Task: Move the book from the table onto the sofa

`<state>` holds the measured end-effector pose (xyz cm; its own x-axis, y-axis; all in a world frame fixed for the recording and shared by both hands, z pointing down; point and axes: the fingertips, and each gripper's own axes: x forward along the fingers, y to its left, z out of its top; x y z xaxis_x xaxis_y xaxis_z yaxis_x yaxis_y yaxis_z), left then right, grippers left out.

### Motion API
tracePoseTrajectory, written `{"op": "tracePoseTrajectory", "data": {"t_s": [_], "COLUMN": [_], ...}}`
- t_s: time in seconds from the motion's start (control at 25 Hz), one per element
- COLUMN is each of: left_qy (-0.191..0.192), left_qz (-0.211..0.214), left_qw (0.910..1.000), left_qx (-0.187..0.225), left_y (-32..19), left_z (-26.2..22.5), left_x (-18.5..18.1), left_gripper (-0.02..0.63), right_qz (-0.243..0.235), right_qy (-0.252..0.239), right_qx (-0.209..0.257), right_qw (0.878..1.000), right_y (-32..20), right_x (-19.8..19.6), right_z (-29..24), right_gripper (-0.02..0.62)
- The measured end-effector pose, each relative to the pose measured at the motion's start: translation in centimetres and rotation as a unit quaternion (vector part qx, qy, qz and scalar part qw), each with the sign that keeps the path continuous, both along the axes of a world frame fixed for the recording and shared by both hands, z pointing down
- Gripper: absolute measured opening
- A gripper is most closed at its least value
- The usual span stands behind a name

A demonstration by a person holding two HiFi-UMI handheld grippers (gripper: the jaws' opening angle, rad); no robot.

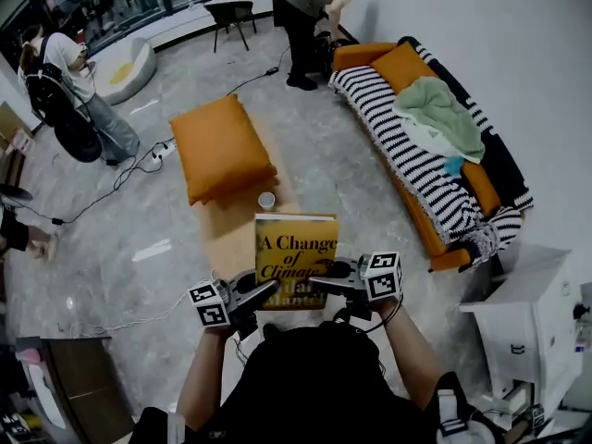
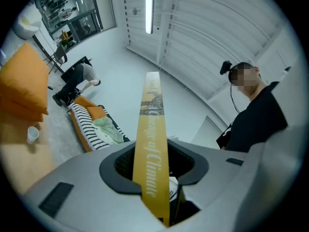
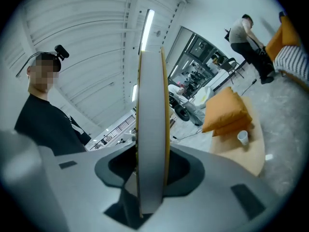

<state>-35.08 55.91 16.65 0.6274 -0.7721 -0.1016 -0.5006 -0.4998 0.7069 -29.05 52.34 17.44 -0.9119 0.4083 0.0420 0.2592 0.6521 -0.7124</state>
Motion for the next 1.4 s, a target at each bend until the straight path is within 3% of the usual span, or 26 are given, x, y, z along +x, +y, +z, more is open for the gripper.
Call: {"op": "tracePoseTrajectory", "data": {"t_s": [0.4, 0.8, 1.16, 1.4], "left_qy": [-0.018, -0.026, 0.0, 0.017], "left_qz": [0.093, 0.186, 0.237, 0.278], "left_qw": [0.9955, 0.9822, 0.9713, 0.9604], "left_qx": [0.007, -0.007, -0.017, -0.008], "left_y": [-11.0, -19.9, -30.9, -38.2], "left_z": [-0.2, 0.3, 2.8, 2.3], "left_x": [13.8, 21.6, 22.5, 21.6], "left_gripper": [0.152, 0.152, 0.152, 0.152], "right_qz": [0.091, 0.188, 0.242, 0.282], "right_qy": [-0.007, -0.012, 0.016, 0.035], "right_qx": [0.009, -0.01, -0.032, -0.016], "right_qw": [0.996, 0.982, 0.97, 0.959], "right_y": [-9.9, -17.3, -27.5, -34.2], "right_x": [14.4, 22.5, 23.4, 22.6], "right_z": [0.0, 0.7, 2.8, 2.2], "right_gripper": [0.155, 0.155, 0.156, 0.156]}}
